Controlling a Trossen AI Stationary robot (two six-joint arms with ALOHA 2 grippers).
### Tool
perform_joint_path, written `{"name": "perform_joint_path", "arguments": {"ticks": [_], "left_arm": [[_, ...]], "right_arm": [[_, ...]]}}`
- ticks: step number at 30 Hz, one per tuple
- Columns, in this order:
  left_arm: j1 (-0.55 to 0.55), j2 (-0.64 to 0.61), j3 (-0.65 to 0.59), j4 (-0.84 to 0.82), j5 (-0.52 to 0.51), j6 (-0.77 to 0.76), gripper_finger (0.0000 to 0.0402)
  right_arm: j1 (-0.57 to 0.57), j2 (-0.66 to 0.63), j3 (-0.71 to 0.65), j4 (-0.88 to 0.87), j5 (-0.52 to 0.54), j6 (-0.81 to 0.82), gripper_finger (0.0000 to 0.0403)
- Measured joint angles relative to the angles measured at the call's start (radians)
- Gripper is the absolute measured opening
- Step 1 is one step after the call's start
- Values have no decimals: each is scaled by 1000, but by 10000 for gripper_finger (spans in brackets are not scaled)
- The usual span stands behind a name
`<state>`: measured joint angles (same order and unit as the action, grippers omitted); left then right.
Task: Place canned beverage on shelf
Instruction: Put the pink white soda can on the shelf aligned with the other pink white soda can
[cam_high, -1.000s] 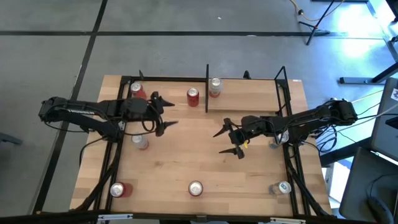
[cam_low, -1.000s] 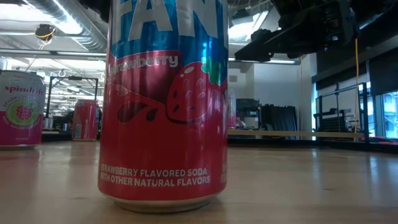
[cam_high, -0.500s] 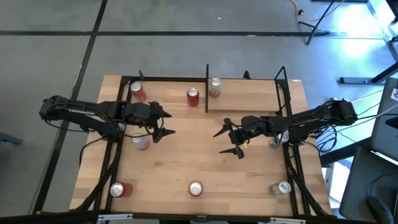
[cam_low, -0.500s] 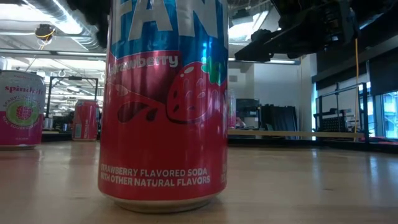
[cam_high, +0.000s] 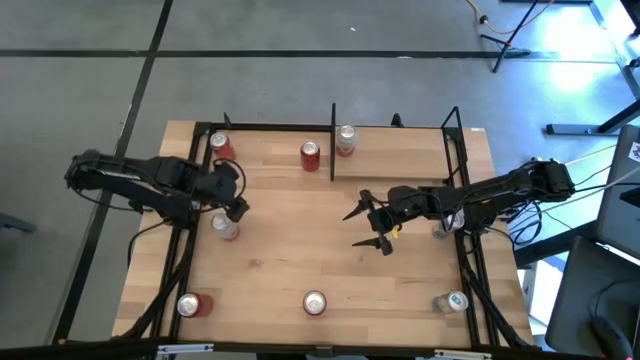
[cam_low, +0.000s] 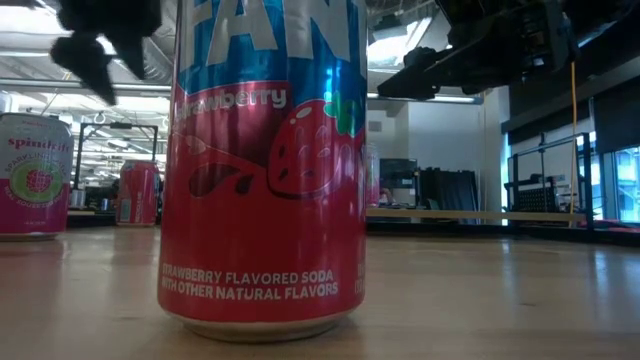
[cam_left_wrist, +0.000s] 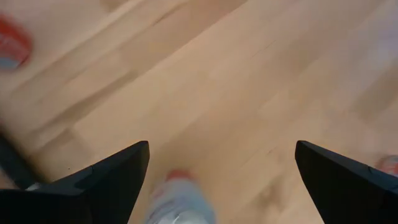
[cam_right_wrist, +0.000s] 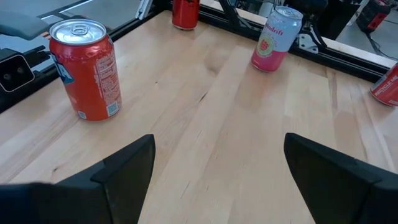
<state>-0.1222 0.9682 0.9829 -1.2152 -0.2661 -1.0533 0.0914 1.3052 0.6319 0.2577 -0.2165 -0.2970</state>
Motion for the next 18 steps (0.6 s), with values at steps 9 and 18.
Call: {"name": "perform_joint_path", "arguments": {"ticks": [9,18], "left_arm": [[-70,8,0,-129,28,-165,387],[-137,7,-41,-164,75,-254,387]], "right_arm": [[0,1,0,0,0,0,340],[0,2,0,-7,0,0,340]]}}
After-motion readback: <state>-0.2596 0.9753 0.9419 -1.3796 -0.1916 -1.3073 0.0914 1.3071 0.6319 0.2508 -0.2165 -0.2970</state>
